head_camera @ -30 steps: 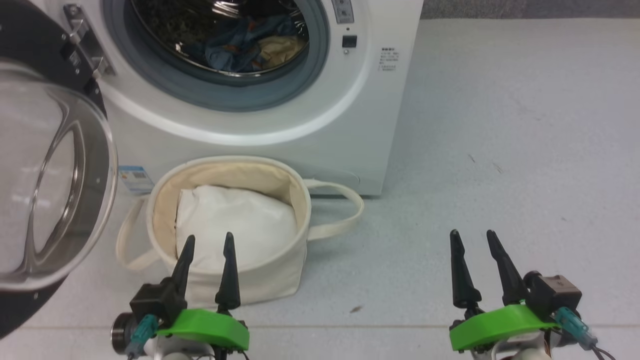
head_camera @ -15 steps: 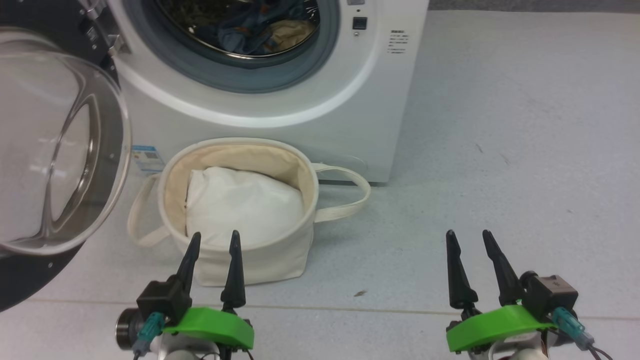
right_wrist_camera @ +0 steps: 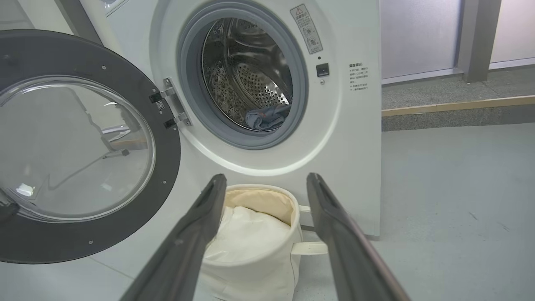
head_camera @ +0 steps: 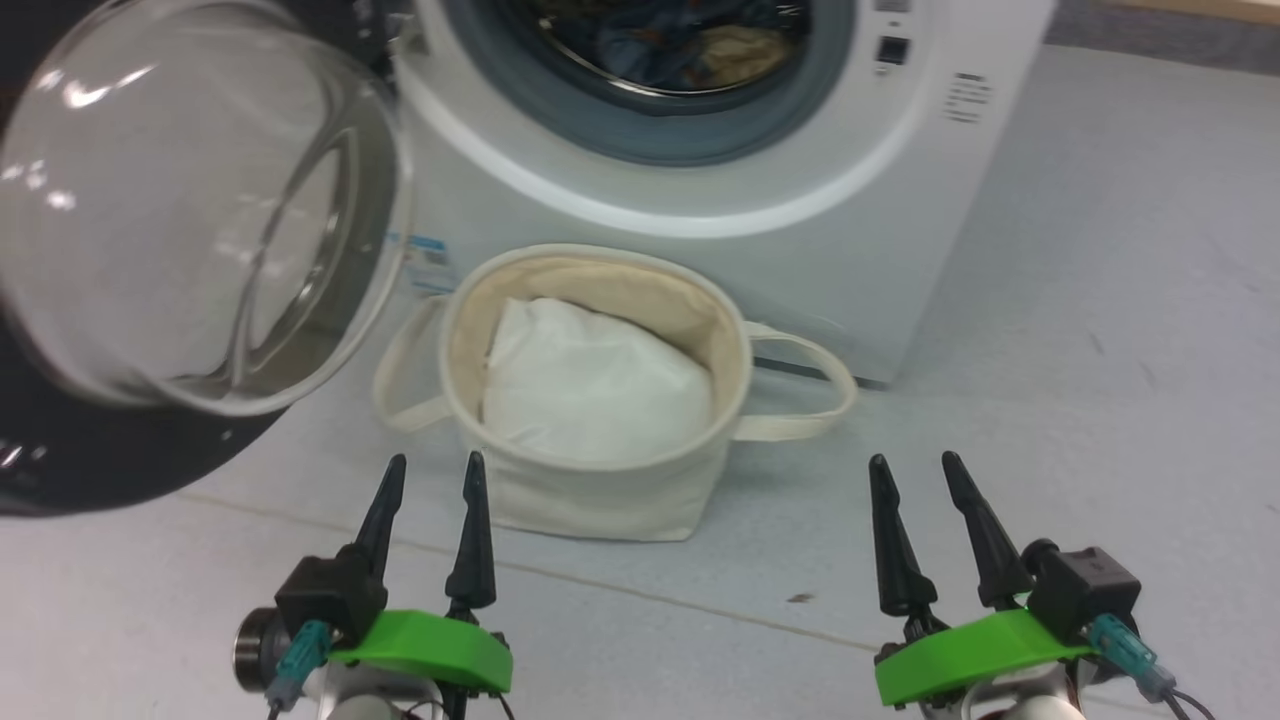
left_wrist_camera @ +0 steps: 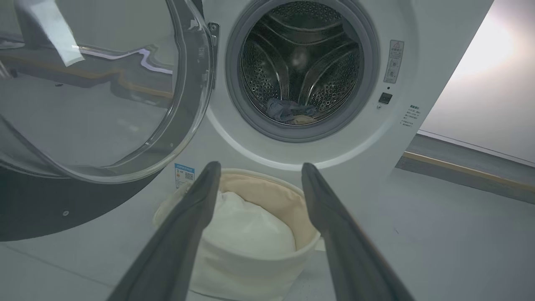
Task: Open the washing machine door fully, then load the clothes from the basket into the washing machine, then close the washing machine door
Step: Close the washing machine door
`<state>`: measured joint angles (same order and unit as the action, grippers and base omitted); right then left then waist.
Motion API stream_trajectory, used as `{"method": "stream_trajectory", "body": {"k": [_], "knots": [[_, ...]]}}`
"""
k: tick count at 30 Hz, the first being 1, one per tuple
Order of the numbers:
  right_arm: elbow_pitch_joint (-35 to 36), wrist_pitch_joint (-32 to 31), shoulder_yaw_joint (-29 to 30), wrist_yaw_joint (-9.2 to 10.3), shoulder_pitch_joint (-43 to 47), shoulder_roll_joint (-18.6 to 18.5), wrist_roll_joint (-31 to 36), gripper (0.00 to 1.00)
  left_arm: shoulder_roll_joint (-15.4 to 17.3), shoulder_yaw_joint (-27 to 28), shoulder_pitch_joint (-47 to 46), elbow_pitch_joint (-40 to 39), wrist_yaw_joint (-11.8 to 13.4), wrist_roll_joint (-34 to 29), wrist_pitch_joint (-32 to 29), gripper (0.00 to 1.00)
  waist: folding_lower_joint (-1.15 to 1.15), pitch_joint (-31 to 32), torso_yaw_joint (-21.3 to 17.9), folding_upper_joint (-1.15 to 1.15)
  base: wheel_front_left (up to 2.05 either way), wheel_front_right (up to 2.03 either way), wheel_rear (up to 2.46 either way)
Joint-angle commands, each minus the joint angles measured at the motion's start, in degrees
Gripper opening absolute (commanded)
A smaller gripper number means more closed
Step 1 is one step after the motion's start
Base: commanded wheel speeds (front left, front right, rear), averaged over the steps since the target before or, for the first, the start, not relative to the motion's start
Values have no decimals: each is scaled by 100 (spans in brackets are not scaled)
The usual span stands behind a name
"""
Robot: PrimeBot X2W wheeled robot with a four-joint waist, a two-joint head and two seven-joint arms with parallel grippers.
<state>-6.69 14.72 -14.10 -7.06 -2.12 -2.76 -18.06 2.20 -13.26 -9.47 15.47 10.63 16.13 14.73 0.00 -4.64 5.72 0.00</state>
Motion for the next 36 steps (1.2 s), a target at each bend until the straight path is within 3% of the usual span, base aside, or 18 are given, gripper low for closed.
{"method": "stream_trajectory", "body": {"k": [1,16,36], "knots": [[211,28,-156,-43,-179,-11,38,100,68,174,-146,-217,38,-82,27,100,0,-31,358,0,0,0,0],[253,28,-185,-43,-76,-11,107,100,67,190,-17,-291,-2,-106,27,100,0,181,1687,0,0,0,0],[198,28,-252,-43,-2,-11,48,100,67,248,84,-268,-72,-114,27,100,0,358,2201,0,0,0,0]]}}
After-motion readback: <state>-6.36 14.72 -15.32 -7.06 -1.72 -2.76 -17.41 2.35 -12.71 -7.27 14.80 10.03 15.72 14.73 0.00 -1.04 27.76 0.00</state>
